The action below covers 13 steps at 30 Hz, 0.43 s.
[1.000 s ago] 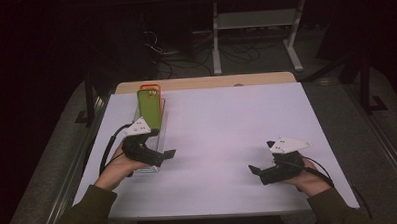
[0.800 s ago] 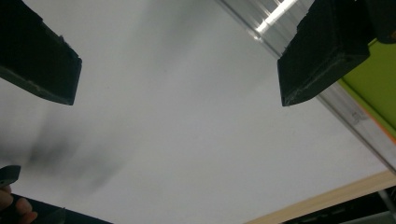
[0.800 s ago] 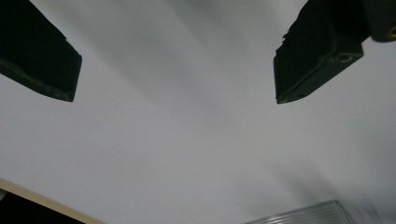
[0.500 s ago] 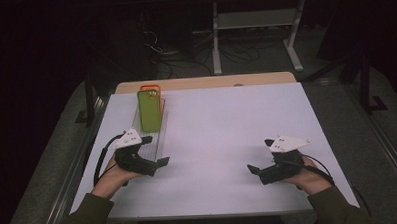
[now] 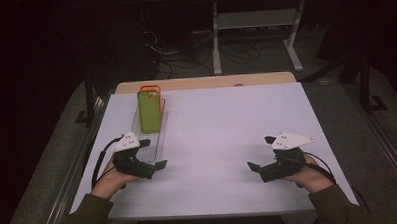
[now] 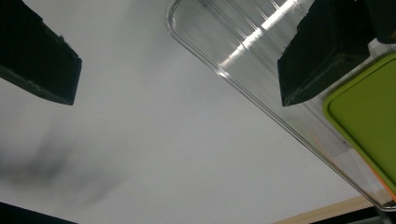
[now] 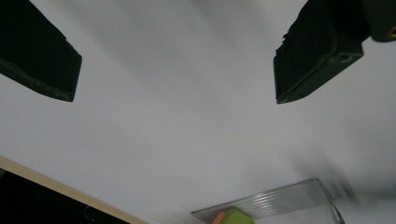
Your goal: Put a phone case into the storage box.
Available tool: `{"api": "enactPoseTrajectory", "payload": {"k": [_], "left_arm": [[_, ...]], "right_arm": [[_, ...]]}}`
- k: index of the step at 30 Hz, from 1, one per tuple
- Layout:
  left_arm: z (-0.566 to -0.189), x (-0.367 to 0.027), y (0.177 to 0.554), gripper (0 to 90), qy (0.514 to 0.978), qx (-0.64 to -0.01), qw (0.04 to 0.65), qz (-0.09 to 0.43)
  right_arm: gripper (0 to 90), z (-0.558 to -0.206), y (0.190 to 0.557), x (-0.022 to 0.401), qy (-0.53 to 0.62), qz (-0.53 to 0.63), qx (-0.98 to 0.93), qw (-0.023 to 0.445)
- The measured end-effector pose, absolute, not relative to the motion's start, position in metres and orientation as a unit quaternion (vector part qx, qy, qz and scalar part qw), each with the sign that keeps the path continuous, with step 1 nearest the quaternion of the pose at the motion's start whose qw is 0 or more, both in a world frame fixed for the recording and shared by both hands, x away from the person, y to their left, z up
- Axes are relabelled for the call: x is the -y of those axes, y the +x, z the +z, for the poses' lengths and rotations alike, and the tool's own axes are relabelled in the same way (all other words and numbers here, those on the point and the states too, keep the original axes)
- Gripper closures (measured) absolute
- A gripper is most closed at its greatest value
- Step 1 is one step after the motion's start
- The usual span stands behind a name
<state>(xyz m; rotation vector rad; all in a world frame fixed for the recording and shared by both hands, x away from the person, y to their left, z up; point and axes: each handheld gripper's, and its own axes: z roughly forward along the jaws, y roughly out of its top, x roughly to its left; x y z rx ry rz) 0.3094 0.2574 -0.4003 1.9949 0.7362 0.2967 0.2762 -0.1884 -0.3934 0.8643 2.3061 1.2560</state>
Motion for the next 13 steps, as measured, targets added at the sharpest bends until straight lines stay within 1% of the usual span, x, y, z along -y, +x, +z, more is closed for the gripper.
{"api": "enactPoseTrajectory", "payload": {"k": [13], "left_arm": [[-0.4017, -0.2555, 0.3095, 0.0, 0.818, -0.299, 0.478, 0.115]], "right_arm": [[0.4, -0.3927, 0.2751, 0.1892, 0.306, 0.447, -0.819, 0.191]]}}
